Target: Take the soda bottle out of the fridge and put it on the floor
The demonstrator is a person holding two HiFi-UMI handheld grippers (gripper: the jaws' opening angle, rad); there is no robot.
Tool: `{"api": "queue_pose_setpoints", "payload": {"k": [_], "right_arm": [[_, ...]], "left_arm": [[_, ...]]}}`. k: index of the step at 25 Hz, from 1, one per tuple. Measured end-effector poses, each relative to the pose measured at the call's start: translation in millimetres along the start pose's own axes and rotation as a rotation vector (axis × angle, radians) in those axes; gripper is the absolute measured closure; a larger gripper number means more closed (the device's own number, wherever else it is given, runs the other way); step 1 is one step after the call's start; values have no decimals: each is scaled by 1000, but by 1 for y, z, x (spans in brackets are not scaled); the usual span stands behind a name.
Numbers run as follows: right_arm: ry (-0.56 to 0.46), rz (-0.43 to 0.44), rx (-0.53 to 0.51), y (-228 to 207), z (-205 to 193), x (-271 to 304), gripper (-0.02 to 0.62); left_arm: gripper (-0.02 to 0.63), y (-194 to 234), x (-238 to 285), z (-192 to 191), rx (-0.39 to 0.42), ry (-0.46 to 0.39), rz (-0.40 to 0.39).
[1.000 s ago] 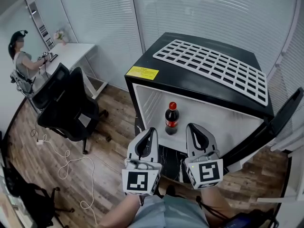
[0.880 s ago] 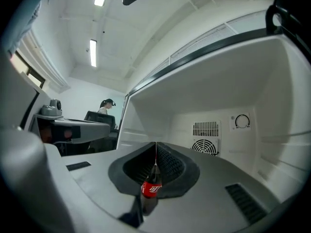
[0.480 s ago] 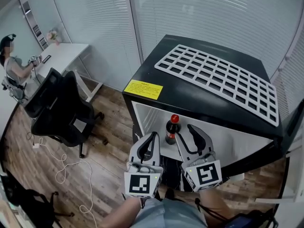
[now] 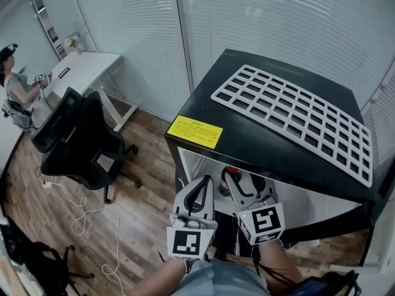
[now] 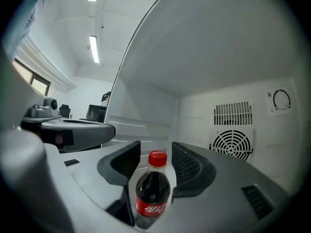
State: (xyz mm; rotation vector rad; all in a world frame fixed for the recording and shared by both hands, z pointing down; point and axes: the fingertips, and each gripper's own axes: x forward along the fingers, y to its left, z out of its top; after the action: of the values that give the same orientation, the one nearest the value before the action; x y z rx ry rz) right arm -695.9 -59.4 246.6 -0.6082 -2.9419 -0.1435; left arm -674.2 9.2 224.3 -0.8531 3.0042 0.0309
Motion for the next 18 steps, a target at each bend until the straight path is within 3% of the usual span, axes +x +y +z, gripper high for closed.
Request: {"api": "queue_pose_setpoints", "payload": {"k": [18], "right_arm": [[79, 12, -39, 0, -16, 36, 403]], "left_arm": [[589, 9, 8, -6, 16, -1, -4]]}}
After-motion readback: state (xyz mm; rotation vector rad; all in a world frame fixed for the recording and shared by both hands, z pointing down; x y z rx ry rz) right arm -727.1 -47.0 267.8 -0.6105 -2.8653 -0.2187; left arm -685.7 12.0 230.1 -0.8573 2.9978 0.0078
